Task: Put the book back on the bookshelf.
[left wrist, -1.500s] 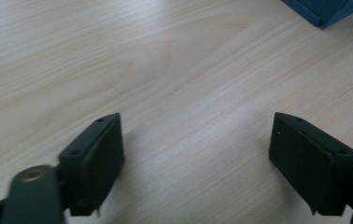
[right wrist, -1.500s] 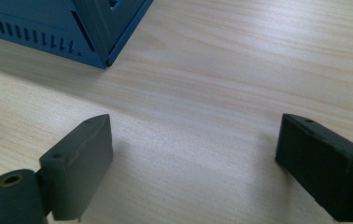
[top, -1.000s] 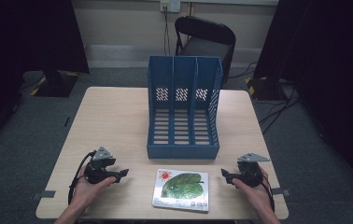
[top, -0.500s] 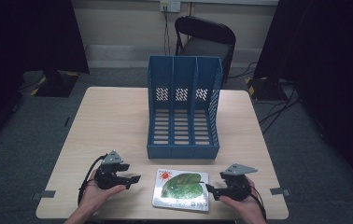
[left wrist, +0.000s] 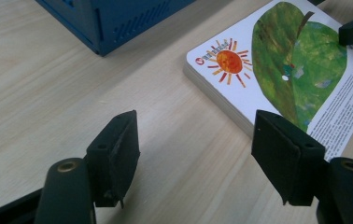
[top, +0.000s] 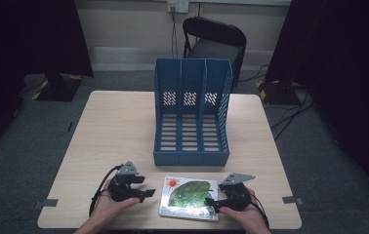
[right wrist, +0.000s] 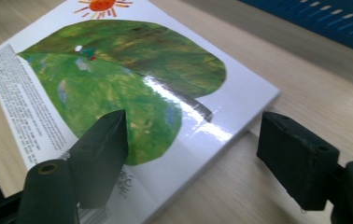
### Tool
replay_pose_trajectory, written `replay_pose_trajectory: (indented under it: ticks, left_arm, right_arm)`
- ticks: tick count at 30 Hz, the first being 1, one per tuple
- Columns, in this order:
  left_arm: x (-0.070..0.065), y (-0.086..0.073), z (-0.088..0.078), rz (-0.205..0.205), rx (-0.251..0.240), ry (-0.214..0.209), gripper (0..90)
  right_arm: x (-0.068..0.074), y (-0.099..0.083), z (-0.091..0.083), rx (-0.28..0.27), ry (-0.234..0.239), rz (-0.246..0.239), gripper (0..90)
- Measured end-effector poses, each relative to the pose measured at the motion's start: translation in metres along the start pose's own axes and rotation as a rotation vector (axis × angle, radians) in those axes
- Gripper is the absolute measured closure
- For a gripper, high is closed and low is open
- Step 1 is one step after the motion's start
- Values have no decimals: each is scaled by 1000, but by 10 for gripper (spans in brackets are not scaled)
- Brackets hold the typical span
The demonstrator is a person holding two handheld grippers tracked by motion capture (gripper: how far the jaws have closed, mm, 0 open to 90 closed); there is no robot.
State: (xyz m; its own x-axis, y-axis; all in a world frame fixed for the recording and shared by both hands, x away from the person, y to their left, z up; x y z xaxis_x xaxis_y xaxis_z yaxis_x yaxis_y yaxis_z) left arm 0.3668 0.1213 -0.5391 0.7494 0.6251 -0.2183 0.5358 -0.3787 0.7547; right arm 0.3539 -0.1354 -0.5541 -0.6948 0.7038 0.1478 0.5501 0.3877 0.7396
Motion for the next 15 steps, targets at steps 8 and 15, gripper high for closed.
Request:
replay_pose_trajectory:
  ticks: [8,15]
  left_arm:
    - [-4,5,-1,-16,-12,-21,300]
    - [-13,-1,11,-1,45,-37,300]
  right_arm:
    - [1,4,7,-15,12,12,214]
    - [8,11,17,-32,-2,1,212]
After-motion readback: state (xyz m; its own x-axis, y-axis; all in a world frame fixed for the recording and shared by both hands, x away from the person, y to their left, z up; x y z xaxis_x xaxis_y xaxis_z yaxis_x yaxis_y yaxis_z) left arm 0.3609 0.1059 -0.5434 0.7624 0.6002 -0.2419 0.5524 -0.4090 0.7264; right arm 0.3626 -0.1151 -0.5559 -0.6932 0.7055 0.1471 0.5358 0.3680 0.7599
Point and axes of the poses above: each handheld gripper's, and its own axes: z roughly forward along the jaws, y roughly out of its top, x roughly to its left, the point moved 9 cm from there along z, roughly forward along the jaws, and after that the axes turned 5 degrees about -x, right-handed, at the moved point
